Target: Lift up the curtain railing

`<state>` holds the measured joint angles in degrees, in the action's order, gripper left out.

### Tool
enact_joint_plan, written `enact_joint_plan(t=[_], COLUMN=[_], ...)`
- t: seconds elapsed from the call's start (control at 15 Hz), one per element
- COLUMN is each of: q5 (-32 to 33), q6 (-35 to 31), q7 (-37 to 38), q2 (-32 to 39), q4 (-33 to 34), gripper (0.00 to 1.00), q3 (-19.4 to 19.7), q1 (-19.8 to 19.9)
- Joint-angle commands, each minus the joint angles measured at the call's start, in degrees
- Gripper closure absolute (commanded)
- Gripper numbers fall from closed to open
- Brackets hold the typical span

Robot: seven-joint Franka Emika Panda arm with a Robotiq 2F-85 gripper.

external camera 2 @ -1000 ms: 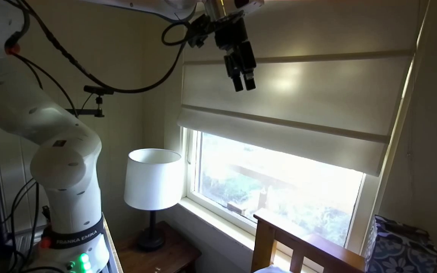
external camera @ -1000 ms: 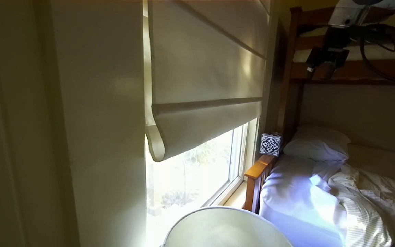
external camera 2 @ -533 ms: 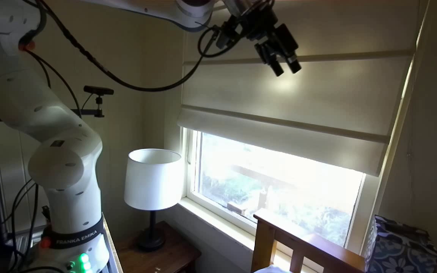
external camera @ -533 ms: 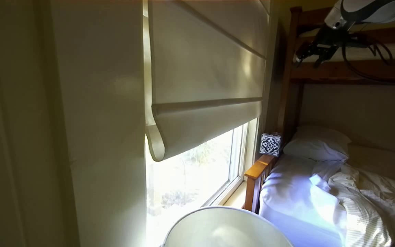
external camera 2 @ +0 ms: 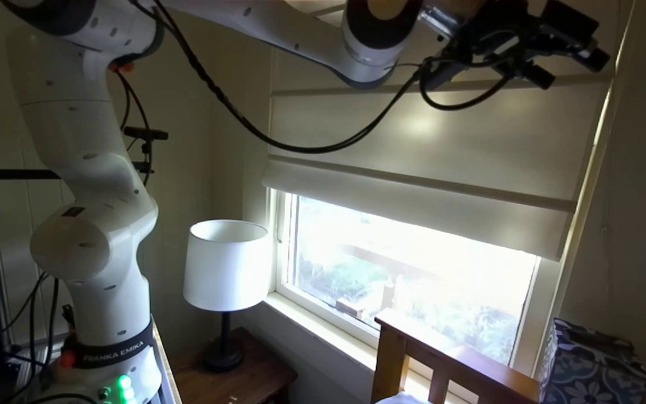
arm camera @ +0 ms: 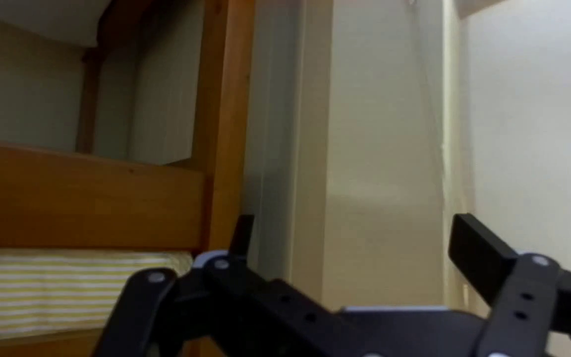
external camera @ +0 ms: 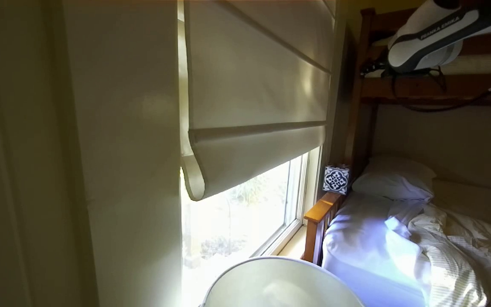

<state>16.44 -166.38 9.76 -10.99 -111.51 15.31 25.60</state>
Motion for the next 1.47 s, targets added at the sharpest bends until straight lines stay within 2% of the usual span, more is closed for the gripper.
enact_joint_plan(t=[0.0,0.07,0.2,0.4,0.53,0.87,0.93,1.0,1.2,1.4], q5=[3.2,6.0,7.5,3.9,8.5,23.2,26.6,27.2,34.0,42.2], q6=[-1.7,-2.5,-2.8,-1.0,1.1,-3.9,-4.1,-5.4,-9.3,-11.0], q7=[3.2,6.3,8.2,4.2,6.5,25.5,29.4,30.1,38.1,51.1], q2=[2.6,4.8,7.0,6.5,7.2,9.6,8.9,6.8,4.5,7.3], q4=[2.2,4.1,6.3,6.2,9.2,17.9,18.7,17.4,19.3,27.8], gripper=[0.00,0.00,0.00,0.00,0.00,0.00,0.00,0.00,0.00,0.00], q3=[-0.6,-1.3,-1.7,-1.7,-2.0,-2.9,-2.9,-3.1,-3.4,-4.7], q1=[2.0,3.9,5.5,4.5,5.6,7.7,7.7,6.9,8.0,11.7])
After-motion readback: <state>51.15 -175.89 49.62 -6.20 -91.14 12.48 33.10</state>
